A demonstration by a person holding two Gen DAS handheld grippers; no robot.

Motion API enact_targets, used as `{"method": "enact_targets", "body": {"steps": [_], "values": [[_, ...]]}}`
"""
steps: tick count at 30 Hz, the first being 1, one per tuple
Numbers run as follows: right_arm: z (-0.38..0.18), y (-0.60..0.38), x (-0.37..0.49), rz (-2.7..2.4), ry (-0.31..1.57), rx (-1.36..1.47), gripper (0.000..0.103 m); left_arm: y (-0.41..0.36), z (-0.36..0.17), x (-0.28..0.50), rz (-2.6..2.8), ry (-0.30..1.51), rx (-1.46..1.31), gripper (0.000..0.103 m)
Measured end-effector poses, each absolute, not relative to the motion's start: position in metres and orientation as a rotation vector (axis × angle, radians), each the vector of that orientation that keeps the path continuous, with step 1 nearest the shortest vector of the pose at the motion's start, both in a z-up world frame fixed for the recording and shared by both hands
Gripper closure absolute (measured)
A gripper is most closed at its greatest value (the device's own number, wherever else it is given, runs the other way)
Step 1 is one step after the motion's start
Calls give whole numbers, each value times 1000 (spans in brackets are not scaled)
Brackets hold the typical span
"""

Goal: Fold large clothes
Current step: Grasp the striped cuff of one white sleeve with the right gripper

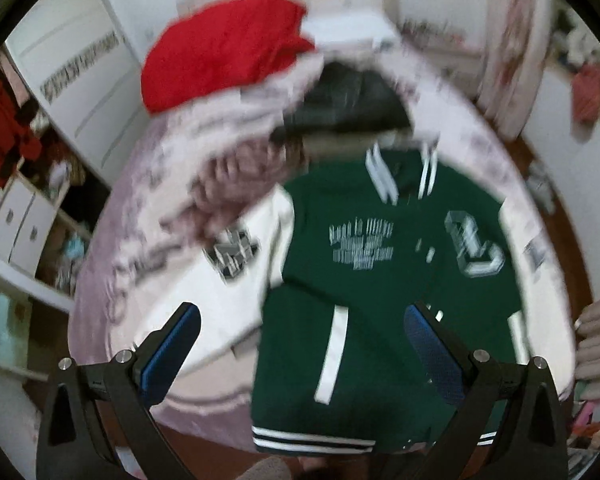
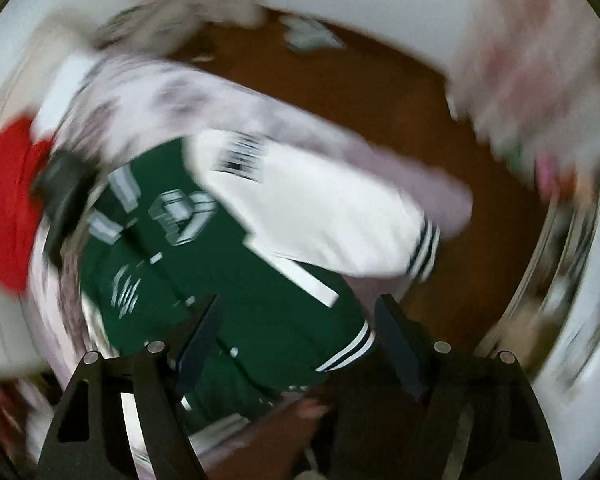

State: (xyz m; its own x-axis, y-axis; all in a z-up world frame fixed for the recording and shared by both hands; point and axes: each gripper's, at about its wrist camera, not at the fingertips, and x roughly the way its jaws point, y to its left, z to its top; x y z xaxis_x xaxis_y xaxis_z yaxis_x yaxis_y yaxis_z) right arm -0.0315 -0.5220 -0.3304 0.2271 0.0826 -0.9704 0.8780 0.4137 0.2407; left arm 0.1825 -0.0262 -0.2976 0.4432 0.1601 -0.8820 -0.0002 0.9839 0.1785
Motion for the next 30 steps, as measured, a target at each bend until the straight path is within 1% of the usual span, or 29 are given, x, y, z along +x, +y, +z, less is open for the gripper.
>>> {"method": "enact_targets", "body": {"steps": [3, 5, 8, 11, 13, 14, 15, 16, 18, 22, 26, 27, 30], "values": [[-445, -555, -78, -724, 1222, 1325, 22, -43, -358, 187, 149, 1208, 193, 0], [-503, -563, -102, -687, 1114, 1511, 22, -53, -390, 188, 172, 1265, 207, 0], [-552, -564, -119, -665, 898, 1707, 22, -70, -439, 190, 193, 1357, 240, 0], [-590, -571, -132, -691, 648, 1846, 23, -86, -460, 194, 206, 1395, 278, 0], [-592, -571, -132, -750, 584, 1864, 47, -100, -468, 199, 203, 1401, 299, 0], [-593, -571, -131, -765, 567, 1878, 70, -107, -471, 202, 197, 1395, 306, 0], [-594, -572, -130, -763, 547, 1887, 89, -117, -472, 205, 185, 1387, 321, 0], [-588, -577, -127, -752, 536, 1875, 93, -125, -473, 209, 172, 1379, 331, 0], [-574, -592, -124, -753, 530, 1808, 96, -143, -475, 216, 139, 1365, 362, 0], [-541, -647, -117, -769, 491, 1657, 97, -183, -480, 233, 40, 1345, 384, 0], [-498, -711, -64, -755, 521, 1437, 98, -207, -489, 254, -24, 1334, 355, 0], [-482, -735, -53, -749, 520, 1399, 98, -208, -491, 258, -25, 1337, 343, 0], [-429, -761, -1, -715, 520, 1250, 98, -194, -498, 269, 2, 1348, 285, 0]]}}
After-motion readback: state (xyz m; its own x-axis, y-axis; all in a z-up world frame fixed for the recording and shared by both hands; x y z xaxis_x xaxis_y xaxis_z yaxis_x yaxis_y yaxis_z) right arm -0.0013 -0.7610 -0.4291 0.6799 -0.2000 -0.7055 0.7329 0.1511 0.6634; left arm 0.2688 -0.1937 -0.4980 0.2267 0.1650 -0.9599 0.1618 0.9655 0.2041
